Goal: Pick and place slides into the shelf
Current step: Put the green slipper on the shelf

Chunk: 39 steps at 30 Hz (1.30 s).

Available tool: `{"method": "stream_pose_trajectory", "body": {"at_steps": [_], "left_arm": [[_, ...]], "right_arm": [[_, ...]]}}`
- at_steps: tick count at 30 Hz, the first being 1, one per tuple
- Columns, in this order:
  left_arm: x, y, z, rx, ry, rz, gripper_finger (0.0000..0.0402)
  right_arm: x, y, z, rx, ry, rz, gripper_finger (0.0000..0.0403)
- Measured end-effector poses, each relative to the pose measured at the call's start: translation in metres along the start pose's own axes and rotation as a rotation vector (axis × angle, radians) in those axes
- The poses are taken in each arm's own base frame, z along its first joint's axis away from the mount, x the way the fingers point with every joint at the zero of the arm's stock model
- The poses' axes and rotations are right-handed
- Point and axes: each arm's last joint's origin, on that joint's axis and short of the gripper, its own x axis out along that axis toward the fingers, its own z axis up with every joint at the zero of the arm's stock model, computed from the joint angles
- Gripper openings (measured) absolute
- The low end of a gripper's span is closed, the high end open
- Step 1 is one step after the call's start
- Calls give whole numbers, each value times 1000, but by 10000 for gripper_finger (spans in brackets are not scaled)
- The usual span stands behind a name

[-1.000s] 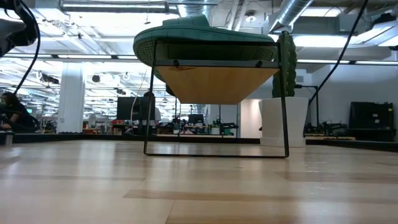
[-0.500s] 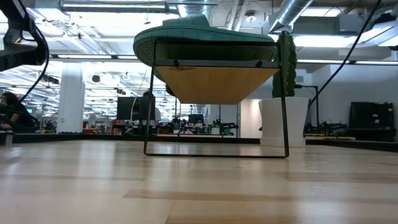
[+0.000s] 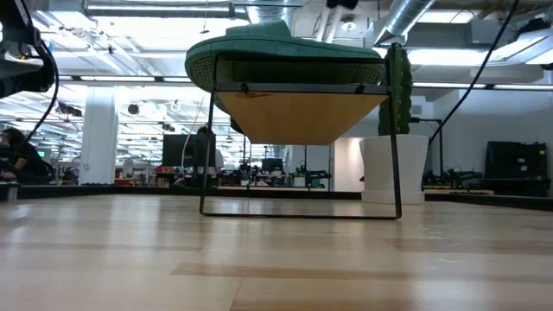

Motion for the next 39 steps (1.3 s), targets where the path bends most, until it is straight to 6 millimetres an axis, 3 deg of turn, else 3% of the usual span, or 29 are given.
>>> {"method": "stream_pose_trajectory", "body": {"at_steps": [6,17,21,29,39], "left_arm": [[1,4,0,-48,2,98,0],[2,4,-2,-124,17,86,0],[2,3,-2,-138,19,65,0],[2,3,-1,-152,12,61,0],[2,3,-1,-156,11,53,0]], "right_arm": [[33,4,10,8,70,60,0],[52,73,31,-53,-82,95,0],[75,90,36,-77,-67,57,0],[111,92,42,-83,-23,-39,0],[122,88,41,-68,-4,-182,0]]}}
